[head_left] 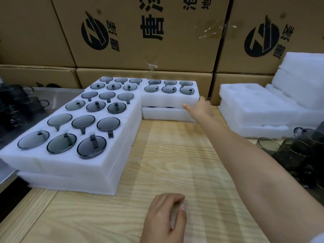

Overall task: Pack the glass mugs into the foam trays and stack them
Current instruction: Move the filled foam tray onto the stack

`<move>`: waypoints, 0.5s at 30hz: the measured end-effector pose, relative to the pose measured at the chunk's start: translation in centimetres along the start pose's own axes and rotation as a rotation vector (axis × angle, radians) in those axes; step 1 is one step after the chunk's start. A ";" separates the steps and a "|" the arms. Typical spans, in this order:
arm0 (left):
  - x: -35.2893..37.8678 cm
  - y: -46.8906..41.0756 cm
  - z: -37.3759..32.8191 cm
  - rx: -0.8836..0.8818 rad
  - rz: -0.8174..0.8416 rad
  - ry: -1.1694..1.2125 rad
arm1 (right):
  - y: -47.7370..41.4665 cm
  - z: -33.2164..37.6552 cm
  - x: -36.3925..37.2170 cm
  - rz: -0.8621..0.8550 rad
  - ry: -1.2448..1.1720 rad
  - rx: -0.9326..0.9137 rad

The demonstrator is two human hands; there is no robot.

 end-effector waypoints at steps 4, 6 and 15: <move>-0.2 0.1 -0.3 -0.043 0.020 0.035 | 1.2 -1.0 -4.7 -0.308 0.436 -0.106; -0.1 0.1 -0.4 -0.072 0.023 0.053 | 1.3 -2.7 -7.2 -0.277 0.625 -0.002; -0.4 0.3 -0.6 -0.143 0.091 0.120 | 5.7 -7.6 -13.7 -0.076 0.688 0.043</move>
Point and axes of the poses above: each hand's wrist, its own y-axis away from the middle knuckle, its own x-axis out of the palm, z = x × y, the point moved 2 cm from there along -y, towards the middle knuckle, and after that the axes turned 8 degrees about z, right-handed, at the moved point
